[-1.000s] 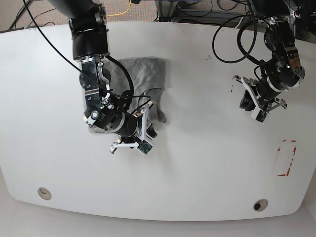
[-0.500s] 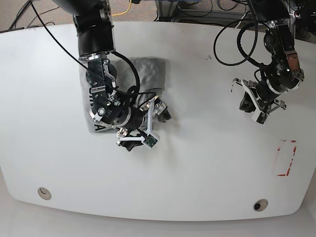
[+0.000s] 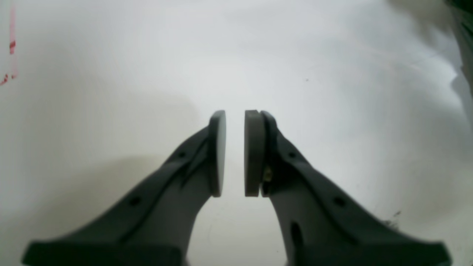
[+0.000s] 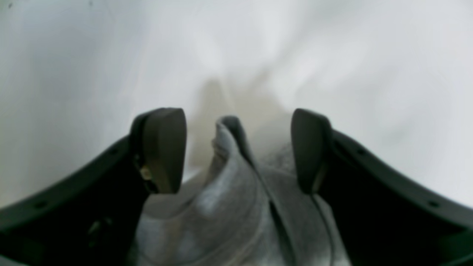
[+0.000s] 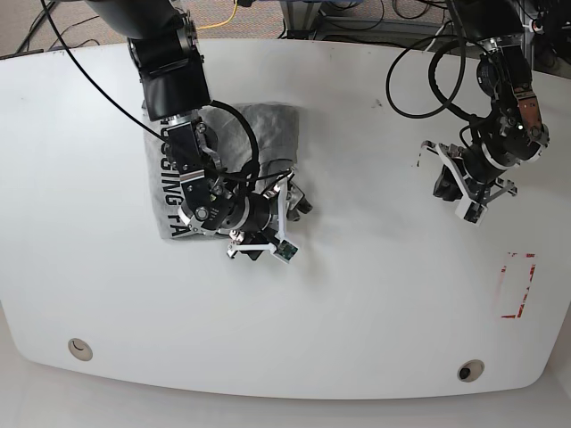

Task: Layout the t-shirt on the table in an organized manner, then fold the t-shirt properly
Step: 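Press and tuck the bundle's loose fabric with the right gripper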

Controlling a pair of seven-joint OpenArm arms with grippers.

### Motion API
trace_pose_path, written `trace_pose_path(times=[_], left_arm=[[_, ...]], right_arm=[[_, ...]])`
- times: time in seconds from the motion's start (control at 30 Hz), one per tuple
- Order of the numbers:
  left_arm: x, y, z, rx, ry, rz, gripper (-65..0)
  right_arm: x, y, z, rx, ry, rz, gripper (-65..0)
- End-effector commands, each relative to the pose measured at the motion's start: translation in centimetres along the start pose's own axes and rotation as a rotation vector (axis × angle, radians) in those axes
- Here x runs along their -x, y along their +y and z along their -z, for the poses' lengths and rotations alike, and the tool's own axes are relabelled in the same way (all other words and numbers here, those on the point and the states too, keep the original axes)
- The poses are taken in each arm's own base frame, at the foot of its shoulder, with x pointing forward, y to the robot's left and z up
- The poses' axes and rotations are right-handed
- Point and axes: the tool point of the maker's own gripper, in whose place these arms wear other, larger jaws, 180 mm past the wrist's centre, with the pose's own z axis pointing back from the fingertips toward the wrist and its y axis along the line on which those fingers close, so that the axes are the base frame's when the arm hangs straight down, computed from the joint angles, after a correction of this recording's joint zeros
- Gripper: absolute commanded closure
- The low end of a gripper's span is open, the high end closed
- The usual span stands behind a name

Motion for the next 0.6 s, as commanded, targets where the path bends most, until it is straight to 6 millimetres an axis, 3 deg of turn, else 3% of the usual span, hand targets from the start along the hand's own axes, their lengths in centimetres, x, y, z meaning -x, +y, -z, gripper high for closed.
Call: trace_pose_path(times=[0.0, 0.33, 0.4, 0.57], left_arm=[[-1.8, 0.6, -0.3, -0.009, -0.055, 0.009, -8.1], [-1.6, 0.9, 0.1, -0.006, -0.046, -0.001, -8.1], [-1.6, 0.9, 0.1, -0.006, -0.046, -0.001, -8.1], [-1.7, 0.9, 0.2, -0.005, -0.047, -0.003, -8.1]], right_arm=[[-1.1, -1.1, -0.3, 0.015, -0.037, 0.001, -33.6], [-0.4, -1.8, -0.4, 0.024, -0.021, 0.003, -9.0], [-0.3, -2.0, -0.5, 0.028, -0.02, 0.0, -5.7], [-1.6, -2.3, -1.4, 0.051, -0.056, -0.027, -4.4]])
